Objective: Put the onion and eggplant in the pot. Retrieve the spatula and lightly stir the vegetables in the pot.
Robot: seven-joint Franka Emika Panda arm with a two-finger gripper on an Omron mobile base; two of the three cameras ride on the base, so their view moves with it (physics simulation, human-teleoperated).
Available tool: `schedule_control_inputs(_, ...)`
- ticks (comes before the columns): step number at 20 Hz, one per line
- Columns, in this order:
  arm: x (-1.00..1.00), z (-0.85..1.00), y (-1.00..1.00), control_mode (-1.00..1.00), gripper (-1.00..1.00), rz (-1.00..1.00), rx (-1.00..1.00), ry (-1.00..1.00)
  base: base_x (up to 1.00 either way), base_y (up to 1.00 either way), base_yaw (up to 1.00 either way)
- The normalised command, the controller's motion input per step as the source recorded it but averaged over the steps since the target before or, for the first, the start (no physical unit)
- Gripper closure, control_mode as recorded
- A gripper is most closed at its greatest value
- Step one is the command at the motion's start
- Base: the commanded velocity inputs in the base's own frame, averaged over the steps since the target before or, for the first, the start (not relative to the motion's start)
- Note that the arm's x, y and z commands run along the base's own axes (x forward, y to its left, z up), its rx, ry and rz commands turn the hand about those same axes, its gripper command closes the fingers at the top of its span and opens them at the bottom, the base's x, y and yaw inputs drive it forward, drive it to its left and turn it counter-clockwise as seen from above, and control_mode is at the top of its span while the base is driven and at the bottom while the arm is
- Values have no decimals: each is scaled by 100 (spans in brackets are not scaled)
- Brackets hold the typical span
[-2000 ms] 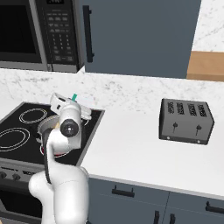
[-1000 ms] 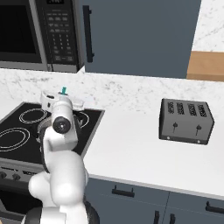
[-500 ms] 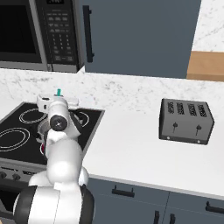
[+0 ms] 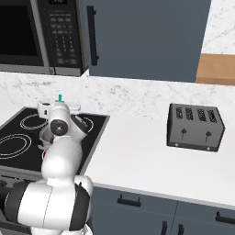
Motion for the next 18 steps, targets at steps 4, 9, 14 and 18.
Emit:
schedule_control_inputs(4, 0, -29, 8, -100, 100, 0, -4, 0, 0, 0, 0)
schedule_control_inputs(9, 0, -31, 23, -100, 100, 0, -4, 0, 0, 0, 0)
schedule_control_inputs(14, 3, -43, 33, -100, 100, 0, -7, 0, 0, 0, 0)
schedule_control_inputs(18, 0, -39, 26, -100, 100, 0, -4, -2, 0, 0, 0)
